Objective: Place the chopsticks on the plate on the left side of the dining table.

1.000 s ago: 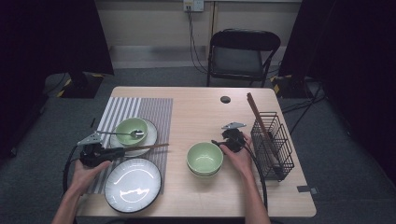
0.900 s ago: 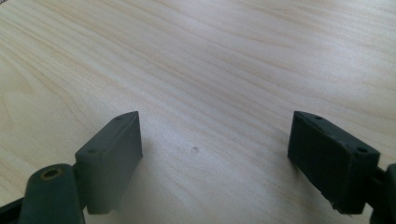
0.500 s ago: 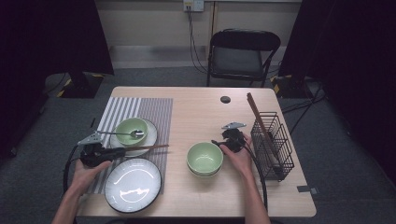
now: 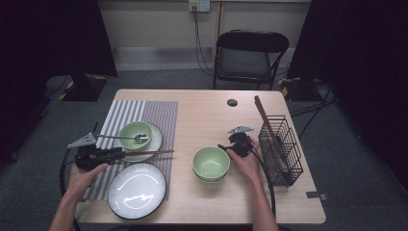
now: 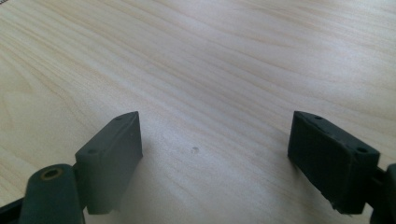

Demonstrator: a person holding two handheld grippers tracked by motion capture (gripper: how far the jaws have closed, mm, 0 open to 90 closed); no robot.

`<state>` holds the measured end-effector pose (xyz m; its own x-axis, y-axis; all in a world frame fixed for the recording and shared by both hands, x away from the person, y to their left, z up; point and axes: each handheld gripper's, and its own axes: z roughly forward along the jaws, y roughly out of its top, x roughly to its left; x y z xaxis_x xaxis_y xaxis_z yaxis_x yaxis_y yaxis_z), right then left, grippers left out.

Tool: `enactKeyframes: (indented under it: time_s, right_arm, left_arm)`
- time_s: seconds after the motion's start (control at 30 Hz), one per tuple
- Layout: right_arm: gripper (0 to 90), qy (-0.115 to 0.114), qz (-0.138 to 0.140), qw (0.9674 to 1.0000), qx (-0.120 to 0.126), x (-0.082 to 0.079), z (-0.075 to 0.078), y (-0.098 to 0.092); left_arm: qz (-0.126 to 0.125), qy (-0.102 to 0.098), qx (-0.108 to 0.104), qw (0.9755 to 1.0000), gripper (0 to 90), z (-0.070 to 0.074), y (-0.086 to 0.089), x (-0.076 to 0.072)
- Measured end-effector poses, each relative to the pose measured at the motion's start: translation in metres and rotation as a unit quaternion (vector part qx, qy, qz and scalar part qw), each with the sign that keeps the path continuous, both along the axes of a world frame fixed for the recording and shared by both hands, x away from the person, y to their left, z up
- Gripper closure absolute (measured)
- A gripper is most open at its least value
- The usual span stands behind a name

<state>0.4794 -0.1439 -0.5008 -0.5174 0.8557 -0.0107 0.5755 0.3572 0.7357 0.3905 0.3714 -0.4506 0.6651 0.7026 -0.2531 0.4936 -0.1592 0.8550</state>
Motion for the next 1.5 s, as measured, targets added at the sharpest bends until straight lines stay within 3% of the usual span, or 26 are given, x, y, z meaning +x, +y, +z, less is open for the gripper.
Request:
enactKeyframes:
  time_s: [0.13,0.23,0.33,0.43,0.5,0.6,0.67,0.73,1.1,1.5]
  right_arm:
    - [17.0,0.0,0.0,1.0,0.0,0.0,0.0,0.0]
    - [17.0,0.0,0.0,1.0,0.0,0.0,0.0,0.0]
    - [17.0,0.0,0.0,1.0,0.0,0.0,0.0,0.0]
    - [17.0,0.0,0.001,1.0,0.0,0.0,0.0,0.0]
    - [17.0,0.0,0.001,1.0,0.001,0.0,0.0,0.0]
    - [17.0,0.0,0.001,1.0,0.001,0.0,0.0,0.0]
    - [17.0,0.0,0.001,1.0,0.0,0.0,0.0,0.0]
    - [17.0,0.0,0.001,1.0,0.0,0.0,0.0,0.0]
    - [17.0,0.0,0.001,1.0,0.0,0.0,0.0,0.0]
    - [17.0,0.0,0.001,1.0,0.0,0.0,0.0,0.0]
  left_arm:
    - [0.037,0.007,0.022,0.9991,59.8,0.0,0.019,-0.003]
    - [0.052,0.003,0.026,0.9983,55.3,0.0,0.03,-0.006]
    - [0.066,0.008,0.04,0.997,47.4,-0.003,0.036,-0.006]
    - [0.078,0.03,0.043,0.9956,43.9,-0.01,0.041,-0.004]
    - [0.084,0.025,0.058,0.9945,41.5,-0.015,0.042,-0.005]
    - [0.086,0.05,0.054,0.9936,40.2,-0.023,0.044,-0.004]
    - [0.082,0.056,0.058,0.9933,39.3,-0.026,0.045,-0.003]
    - [0.086,0.055,0.07,0.9923,39.1,-0.027,0.043,-0.003]
    - [0.072,0.066,0.086,0.9915,39.4,-0.034,0.036,-0.003]
    - [0.061,0.068,0.094,0.9914,38.4,-0.034,0.027,0.0]
